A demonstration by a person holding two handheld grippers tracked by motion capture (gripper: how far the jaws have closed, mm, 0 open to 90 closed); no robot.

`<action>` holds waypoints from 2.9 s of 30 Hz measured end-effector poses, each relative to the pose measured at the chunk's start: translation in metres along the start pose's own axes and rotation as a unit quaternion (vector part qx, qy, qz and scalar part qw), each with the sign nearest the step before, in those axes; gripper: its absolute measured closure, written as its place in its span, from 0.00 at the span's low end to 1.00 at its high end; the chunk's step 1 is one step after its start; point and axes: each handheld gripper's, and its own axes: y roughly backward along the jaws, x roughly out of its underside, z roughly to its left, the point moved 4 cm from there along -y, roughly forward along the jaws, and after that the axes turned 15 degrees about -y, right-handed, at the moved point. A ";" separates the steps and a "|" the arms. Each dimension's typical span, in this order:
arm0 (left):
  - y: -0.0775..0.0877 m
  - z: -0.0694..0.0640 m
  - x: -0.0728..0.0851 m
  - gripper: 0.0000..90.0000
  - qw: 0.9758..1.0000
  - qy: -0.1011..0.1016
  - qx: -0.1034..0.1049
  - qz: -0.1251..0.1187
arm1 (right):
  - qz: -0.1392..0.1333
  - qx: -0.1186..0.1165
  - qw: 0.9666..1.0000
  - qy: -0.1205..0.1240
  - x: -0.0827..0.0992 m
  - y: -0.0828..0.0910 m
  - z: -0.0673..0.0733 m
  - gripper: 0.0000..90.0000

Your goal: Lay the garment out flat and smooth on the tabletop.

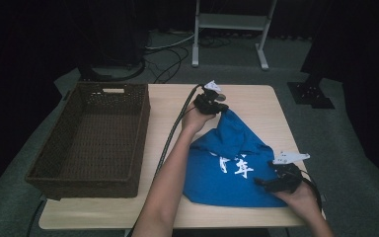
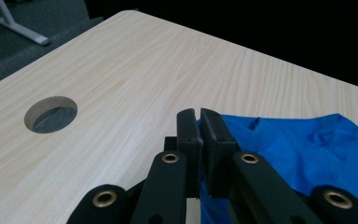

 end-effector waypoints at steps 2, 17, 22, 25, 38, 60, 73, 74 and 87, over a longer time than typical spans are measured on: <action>0.000 0.000 -0.001 0.92 1.000 0.000 -0.002 -0.001 | 0.000 0.000 1.000 0.000 0.000 0.000 0.000 0.11; 0.003 -0.002 0.000 0.63 1.000 0.010 -0.021 -0.005 | 0.000 0.000 1.000 -0.001 0.000 0.000 0.000 0.11; 0.004 -0.001 0.003 0.43 0.999 0.024 -0.036 -0.004 | 0.000 0.001 1.000 -0.001 0.000 0.000 0.000 0.11; 0.008 -0.002 0.004 0.31 0.999 0.030 -0.044 -0.005 | 0.000 0.001 1.000 -0.001 0.000 0.000 0.000 0.11; 0.033 -0.024 0.012 0.00 0.997 0.050 -0.059 -0.011 | 0.000 0.001 1.000 -0.001 0.000 0.000 0.000 0.11; 0.088 -0.108 0.040 0.00 0.997 0.033 -0.075 -0.004 | 0.000 0.002 1.000 0.000 0.000 0.000 0.000 0.11; 0.098 -0.136 0.085 0.00 0.995 0.039 -0.079 0.048 | 0.018 0.004 1.000 0.003 -0.016 -0.005 -0.005 0.03; 0.098 -0.137 0.087 0.00 0.995 0.040 -0.078 0.051 | 0.014 0.005 1.000 0.007 -0.018 -0.005 -0.006 0.03; 0.083 -0.133 0.108 0.00 0.990 0.047 -0.069 0.110 | 0.029 0.013 0.999 0.006 -0.036 -0.024 -0.029 0.03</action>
